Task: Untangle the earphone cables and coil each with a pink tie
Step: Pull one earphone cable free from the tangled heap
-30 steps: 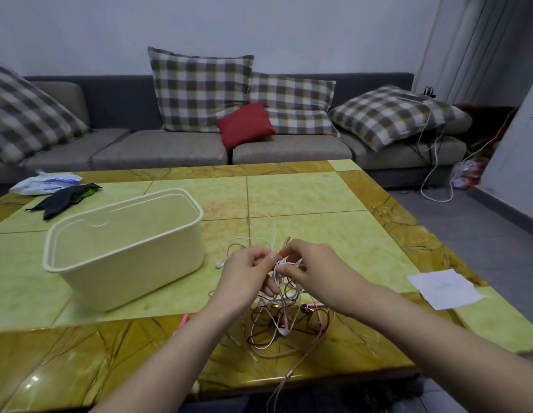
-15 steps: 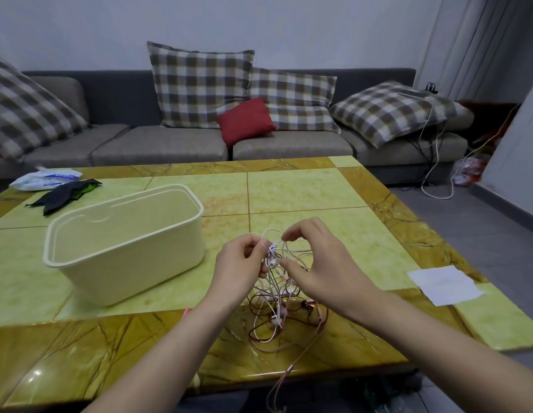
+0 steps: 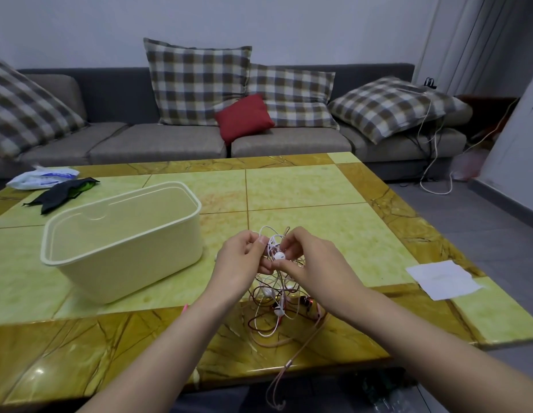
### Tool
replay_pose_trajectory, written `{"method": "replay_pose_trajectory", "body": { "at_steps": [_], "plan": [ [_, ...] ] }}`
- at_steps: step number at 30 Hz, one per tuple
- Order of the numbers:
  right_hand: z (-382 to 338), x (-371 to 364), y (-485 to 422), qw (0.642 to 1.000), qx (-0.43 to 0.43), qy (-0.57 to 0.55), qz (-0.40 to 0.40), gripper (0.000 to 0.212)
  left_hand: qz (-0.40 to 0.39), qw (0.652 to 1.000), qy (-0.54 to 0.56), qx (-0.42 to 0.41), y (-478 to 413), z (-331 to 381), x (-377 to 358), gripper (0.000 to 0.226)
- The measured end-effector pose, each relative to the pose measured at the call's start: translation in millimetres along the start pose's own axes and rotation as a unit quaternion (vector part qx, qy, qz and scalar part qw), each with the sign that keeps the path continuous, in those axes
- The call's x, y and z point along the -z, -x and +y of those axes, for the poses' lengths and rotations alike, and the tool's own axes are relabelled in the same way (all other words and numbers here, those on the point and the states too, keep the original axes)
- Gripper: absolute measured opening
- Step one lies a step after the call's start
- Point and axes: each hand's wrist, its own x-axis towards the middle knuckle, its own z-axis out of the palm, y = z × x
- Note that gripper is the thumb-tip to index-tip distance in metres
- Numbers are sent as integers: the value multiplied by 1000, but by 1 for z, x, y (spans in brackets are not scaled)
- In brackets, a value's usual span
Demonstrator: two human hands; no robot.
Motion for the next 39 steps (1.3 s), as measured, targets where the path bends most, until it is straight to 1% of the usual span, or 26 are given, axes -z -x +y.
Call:
{"method": "replay_pose_trajectory", "body": {
  "at_steps": [4, 7, 11, 15, 19, 22, 24, 25, 28, 29, 31, 32, 36, 39],
  "plan": [
    [0, 0, -1, 1000, 3, 10, 15, 25, -21, 1000, 5, 1, 1, 2, 2, 22],
    [0, 1, -2, 1000, 4, -5, 15, 29, -48, 999, 7, 0, 1, 4, 3, 22],
    [0, 1, -2, 1000, 3, 15, 1, 19, -49, 999, -5, -5, 1, 2, 4, 22],
    [5, 3, -3, 999, -4, 32, -5, 18, -43, 999, -12, -6, 1, 1, 6, 23],
    [3, 0, -1, 998, -8, -43, -38, 13, -48, 999, -9, -9, 1, 1, 5, 23],
    [-2, 1, -1, 995, -30, -96, -27, 16, -50, 998, -12, -21, 1, 0, 6, 23],
    [-1, 2, -3, 993, -44, -107, -21, 12, -56, 998, -10, -27, 1, 0, 6, 22],
    [-1, 3, -4, 993, -44, -103, -22, 12, -60, 998, -9, -28, 2, 1, 6, 22],
    [-2, 2, -5, 994, -29, -94, -42, 27, -77, 997, -6, -27, 0, 2, 6, 22],
    [-2, 2, -5, 994, -22, -91, -48, 27, -84, 996, -7, -27, 0, 3, 7, 22],
    [0, 2, -6, 996, -14, -71, -51, 18, -93, 995, -14, -30, 1, 4, 8, 23],
    [1, 3, -6, 997, -14, -54, -47, 17, -93, 995, -18, -30, 1, 4, 8, 24],
    [5, 7, -6, 999, -16, 3, -35, 11, -70, 997, -27, -19, 2, 2, 10, 25],
    [5, 10, -3, 997, 3, 71, -8, 13, -49, 998, -31, -7, 0, 1, 9, 25]
  ]
}}
